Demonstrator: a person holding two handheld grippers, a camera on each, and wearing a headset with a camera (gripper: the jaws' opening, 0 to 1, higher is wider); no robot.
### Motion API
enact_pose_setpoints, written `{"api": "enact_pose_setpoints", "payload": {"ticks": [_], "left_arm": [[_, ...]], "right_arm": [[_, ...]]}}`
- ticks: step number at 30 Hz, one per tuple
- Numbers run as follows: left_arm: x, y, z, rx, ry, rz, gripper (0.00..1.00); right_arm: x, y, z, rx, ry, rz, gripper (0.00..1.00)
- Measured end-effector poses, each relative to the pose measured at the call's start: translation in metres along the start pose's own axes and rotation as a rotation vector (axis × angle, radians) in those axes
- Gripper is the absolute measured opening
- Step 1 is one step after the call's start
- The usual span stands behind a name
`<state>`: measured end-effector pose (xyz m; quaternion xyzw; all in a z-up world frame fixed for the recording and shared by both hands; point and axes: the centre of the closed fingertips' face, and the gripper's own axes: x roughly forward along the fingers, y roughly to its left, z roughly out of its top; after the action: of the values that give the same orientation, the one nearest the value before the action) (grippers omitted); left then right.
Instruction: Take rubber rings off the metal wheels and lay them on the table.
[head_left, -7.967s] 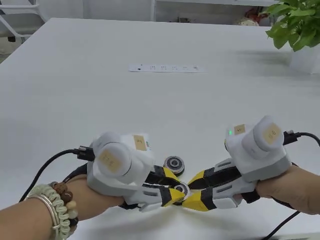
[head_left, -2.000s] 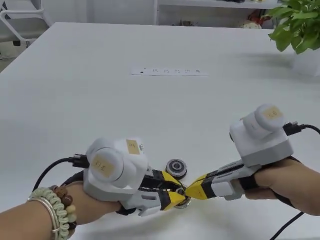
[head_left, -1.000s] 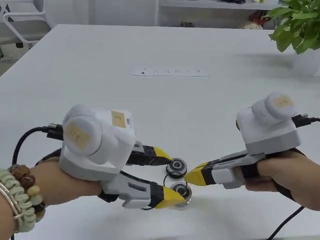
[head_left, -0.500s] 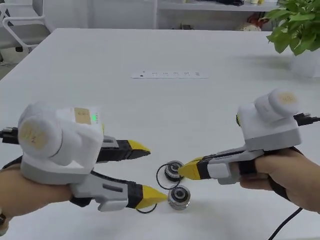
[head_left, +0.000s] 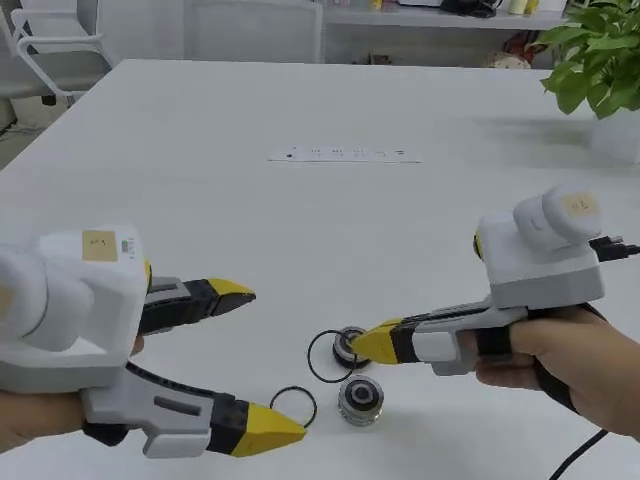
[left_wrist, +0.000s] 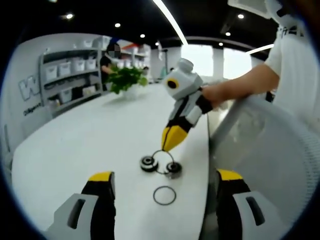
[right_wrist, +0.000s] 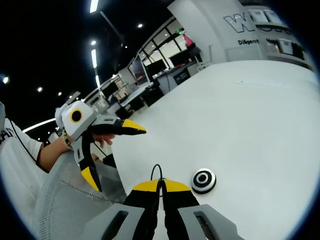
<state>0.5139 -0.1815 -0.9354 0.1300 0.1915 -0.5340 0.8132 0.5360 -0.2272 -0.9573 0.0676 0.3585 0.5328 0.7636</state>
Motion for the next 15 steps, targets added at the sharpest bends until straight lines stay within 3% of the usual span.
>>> {"api": "enact_pose_setpoints", "payload": {"ticks": [7, 15], "left_arm": [[-0.002, 0.004, -0.01, -0.011, 0.035, 0.014, 0.88], [0.001, 0.0, -0.021, -0.034, 0.08, -0.014, 0.88]], "right_arm": [[0.004, 0.0, -0.001, 0.013, 0.0, 0.006, 0.0], [0.017, 0.005, -0.013, 0.0, 0.057, 0.021, 0.0]]}}
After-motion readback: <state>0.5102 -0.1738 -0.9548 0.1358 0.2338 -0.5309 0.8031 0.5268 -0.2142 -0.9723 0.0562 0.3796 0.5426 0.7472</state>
